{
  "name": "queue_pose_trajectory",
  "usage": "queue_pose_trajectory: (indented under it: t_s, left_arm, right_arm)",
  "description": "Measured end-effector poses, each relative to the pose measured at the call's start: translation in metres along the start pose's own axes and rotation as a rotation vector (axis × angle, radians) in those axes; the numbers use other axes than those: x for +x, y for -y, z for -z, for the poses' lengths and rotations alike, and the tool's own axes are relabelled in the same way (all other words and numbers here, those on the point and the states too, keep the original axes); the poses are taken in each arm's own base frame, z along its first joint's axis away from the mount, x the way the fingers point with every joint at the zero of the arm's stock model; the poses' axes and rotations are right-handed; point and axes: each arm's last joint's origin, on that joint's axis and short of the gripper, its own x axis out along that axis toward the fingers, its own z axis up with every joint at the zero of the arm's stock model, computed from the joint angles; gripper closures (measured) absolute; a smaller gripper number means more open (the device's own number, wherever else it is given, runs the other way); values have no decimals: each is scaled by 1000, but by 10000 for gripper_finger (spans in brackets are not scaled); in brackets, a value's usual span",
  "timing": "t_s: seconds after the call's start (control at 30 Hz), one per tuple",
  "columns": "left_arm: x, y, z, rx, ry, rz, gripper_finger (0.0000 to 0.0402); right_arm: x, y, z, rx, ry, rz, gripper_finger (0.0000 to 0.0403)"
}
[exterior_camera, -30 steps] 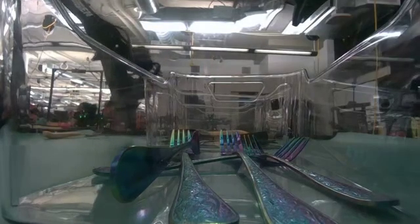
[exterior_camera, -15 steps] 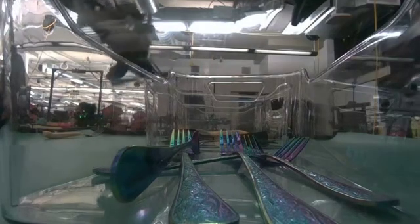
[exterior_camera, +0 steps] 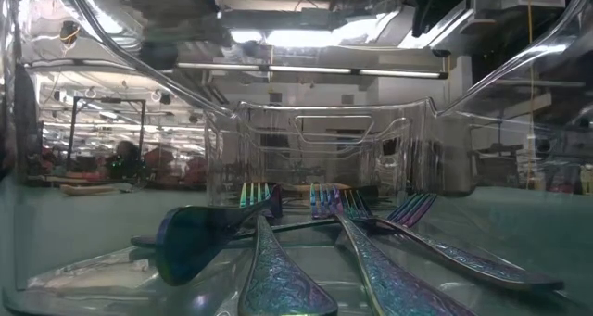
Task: Sort silverware by color (type)
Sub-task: Put the blue fork into the bottom transparent bin
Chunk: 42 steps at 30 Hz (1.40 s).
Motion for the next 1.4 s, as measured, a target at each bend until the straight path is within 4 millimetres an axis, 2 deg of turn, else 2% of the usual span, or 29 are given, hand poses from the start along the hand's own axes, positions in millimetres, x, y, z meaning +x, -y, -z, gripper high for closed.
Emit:
queue_pose_trajectory:
  t_s: [0.13, 0.23, 0.47, 0.57, 0.73, 0.97, 1.4]
  left_arm:
    - [9, 20, 29, -55, 63, 40, 392]
    - [22, 31, 49, -102, 87, 82, 392]
    - [63, 51, 90, -209, 82, 258, 392]
    - [78, 53, 108, -270, 64, 315, 392]
    - [98, 58, 134, -318, 0, 286, 392]
    - [107, 60, 148, -289, -27, 247, 392]
    - [110, 41, 154, -282, -53, 46, 390]
  right_arm:
    - [-4, 0, 9, -16, -57, -5, 281]
    - [-14, 1, 21, -12, -82, -7, 281]
    - [-51, 4, 46, 56, 57, 0, 281]
    - [-67, 1, 59, 71, 120, 20, 281]
    - [-88, -7, 74, 65, 231, 28, 281]
    - [-99, -17, 83, 47, 290, 51, 281]
    - [-100, -24, 83, 5, 302, 45, 281]
